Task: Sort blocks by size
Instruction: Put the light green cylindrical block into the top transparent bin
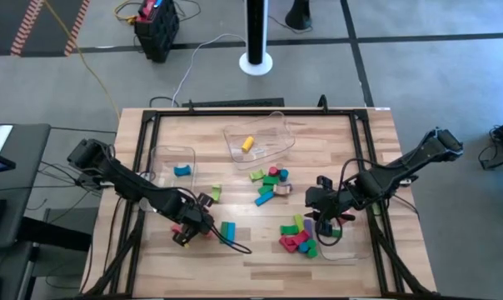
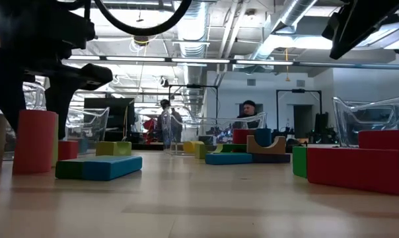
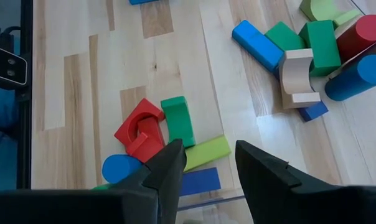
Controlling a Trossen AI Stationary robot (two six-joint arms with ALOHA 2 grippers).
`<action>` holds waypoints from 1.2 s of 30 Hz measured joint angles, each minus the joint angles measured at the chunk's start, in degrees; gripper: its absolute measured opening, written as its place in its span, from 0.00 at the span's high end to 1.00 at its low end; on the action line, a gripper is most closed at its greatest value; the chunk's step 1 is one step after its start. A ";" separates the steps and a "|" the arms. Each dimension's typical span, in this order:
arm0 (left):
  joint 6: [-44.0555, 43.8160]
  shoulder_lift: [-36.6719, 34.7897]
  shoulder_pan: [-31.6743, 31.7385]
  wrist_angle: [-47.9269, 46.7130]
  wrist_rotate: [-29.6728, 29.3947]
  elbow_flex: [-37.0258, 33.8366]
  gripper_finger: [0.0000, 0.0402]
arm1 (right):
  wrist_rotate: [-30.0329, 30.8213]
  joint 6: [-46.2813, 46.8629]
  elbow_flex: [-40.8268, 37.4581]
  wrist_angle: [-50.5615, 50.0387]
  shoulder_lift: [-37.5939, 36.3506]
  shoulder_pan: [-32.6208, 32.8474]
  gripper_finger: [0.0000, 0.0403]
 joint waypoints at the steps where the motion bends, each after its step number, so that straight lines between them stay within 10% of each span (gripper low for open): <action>1: 0.02 -0.02 0.00 0.00 0.00 0.00 0.70 | 0.00 0.00 0.00 0.02 0.00 0.00 0.56; 36: 12.89 -10.85 6.82 -7.19 -18.71 11.73 0.69 | 12.16 -14.63 0.00 11.86 0.02 -0.02 0.56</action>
